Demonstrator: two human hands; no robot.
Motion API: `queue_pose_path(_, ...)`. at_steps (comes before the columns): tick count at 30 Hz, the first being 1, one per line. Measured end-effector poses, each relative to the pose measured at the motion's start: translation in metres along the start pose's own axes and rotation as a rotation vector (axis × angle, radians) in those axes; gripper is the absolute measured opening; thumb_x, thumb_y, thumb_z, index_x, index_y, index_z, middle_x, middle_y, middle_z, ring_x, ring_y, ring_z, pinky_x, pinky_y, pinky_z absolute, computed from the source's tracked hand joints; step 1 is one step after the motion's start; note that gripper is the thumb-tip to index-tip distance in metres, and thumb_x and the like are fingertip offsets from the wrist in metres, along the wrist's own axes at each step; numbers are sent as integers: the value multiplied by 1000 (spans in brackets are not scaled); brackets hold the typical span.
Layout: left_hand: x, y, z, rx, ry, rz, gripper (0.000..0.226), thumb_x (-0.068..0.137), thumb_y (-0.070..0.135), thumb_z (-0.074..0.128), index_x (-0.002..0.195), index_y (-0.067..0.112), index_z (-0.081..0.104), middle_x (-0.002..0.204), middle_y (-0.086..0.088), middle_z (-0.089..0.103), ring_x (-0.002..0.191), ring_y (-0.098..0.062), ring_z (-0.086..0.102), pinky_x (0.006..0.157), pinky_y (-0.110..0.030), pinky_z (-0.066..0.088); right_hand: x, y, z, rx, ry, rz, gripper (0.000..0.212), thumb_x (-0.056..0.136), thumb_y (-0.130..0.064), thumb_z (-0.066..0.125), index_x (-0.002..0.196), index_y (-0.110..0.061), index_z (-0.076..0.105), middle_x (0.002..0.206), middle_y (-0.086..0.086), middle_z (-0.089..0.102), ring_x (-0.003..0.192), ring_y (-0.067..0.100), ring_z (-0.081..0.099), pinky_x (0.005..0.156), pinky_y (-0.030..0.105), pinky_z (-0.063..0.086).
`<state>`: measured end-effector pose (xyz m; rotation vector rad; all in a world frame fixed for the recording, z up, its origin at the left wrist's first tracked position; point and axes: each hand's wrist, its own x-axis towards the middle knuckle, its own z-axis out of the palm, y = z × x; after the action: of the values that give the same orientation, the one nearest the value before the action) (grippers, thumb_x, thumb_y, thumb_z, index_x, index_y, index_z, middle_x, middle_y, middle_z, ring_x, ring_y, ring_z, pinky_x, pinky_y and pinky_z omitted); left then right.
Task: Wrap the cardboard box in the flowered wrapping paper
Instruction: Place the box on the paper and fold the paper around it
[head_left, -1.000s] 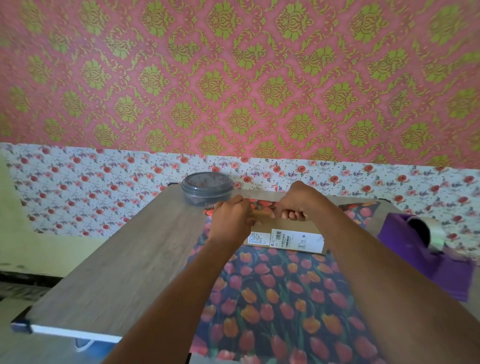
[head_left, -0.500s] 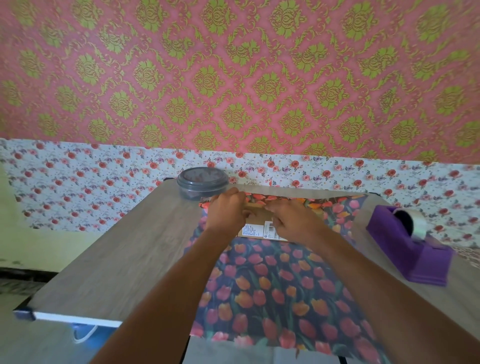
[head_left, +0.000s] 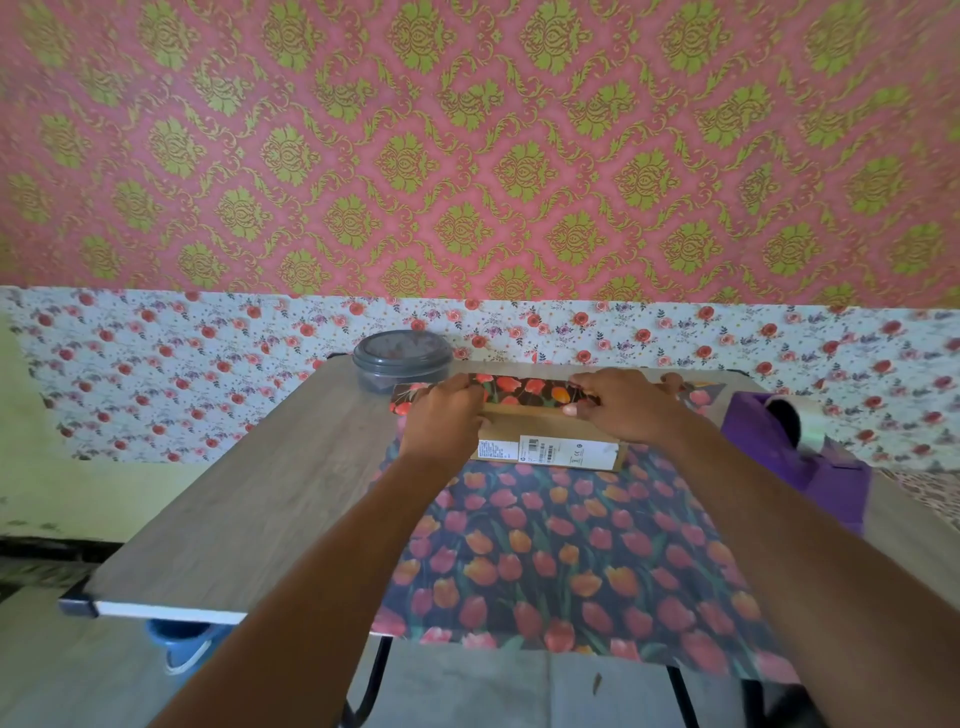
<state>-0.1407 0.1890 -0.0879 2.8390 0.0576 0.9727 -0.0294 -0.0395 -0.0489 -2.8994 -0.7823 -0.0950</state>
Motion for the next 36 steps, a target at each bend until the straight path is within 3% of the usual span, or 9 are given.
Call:
queue_pose_path(3, -4, 2, -3, 12, -3, 0, 9, 85, 14, 76, 91, 9, 71, 97, -5, 65, 82, -30, 67, 70, -39, 56, -9, 5, -11, 14, -60, 0, 67, 98, -65, 50, 158, -43, 29, 166, 0, 33, 153, 28, 27, 117, 65, 12)
queue_pose_path(7, -8, 8, -8, 31, 12, 0, 9, 82, 12, 74, 89, 9, 69, 94, -5, 62, 81, -30, 65, 69, -39, 54, -11, 6, -20, -42, -55, -25, 82, 92, -64, 62, 160, -33, 28, 157, 2, 45, 147, 30, 36, 116, 61, 18)
queue_pose_path(10, -19, 11, -8, 95, 56, 36, 24, 74, 24, 78, 89, 10, 66, 95, -2, 60, 86, -29, 63, 77, -43, 51, -10, 5, -21, -8, -20, -66, 72, 78, -60, 80, 136, -27, 54, 121, -2, 61, 124, 28, 53, 107, 56, 31)
queue_pose_path(14, -37, 9, -11, 88, 179, 128, 39, 81, 48, 76, 87, 11, 64, 89, -3, 60, 80, -27, 62, 76, -41, 51, -17, 2, -13, 107, -47, -81, 64, 66, -47, 93, 104, -30, 44, 98, -7, 56, 94, 17, 50, 97, 51, 30)
queue_pose_path(17, -43, 5, -15, 73, 206, 167, 35, 85, 44, 76, 86, 11, 66, 90, -5, 61, 79, -29, 63, 76, -41, 52, -23, -1, -9, 112, -38, -83, 67, 66, -44, 93, 106, -30, 41, 101, -2, 54, 100, 25, 48, 95, 50, 33)
queue_pose_path(21, -52, 0, -14, 94, 271, 358, 22, 83, 23, 81, 73, 6, 72, 86, -9, 62, 76, -31, 61, 70, -40, 49, -33, 0, -5, 124, -13, -99, 67, 66, -48, 92, 111, -35, 46, 111, -1, 60, 108, 25, 47, 88, 43, 28)
queue_pose_path(27, -64, -7, -14, 208, 119, 613, 17, 83, 13, 77, 68, 5, 70, 86, -8, 63, 74, -26, 61, 67, -41, 54, -39, 1, 2, 122, 34, -70, 64, 66, -50, 90, 110, -46, 43, 117, -4, 62, 116, 24, 47, 80, 39, 18)
queue_pose_path(32, -69, 3, -15, -41, 258, 324, 17, 87, 18, 76, 77, 6, 67, 83, -7, 62, 70, -26, 59, 65, -41, 52, -38, 0, 7, 130, 43, -55, 68, 63, -49, 93, 112, -46, 45, 120, -2, 63, 121, 27, 47, 80, 40, 17)
queue_pose_path(36, -47, 15, -11, 103, 197, 186, 39, 93, 43, 67, 122, 17, 63, 131, -3, 60, 119, -24, 56, 98, -46, 42, -36, 2, 6, 126, 44, -50, 76, 67, -50, 91, 131, -38, 52, 125, 2, 63, 127, 29, 45, 84, 40, 19)
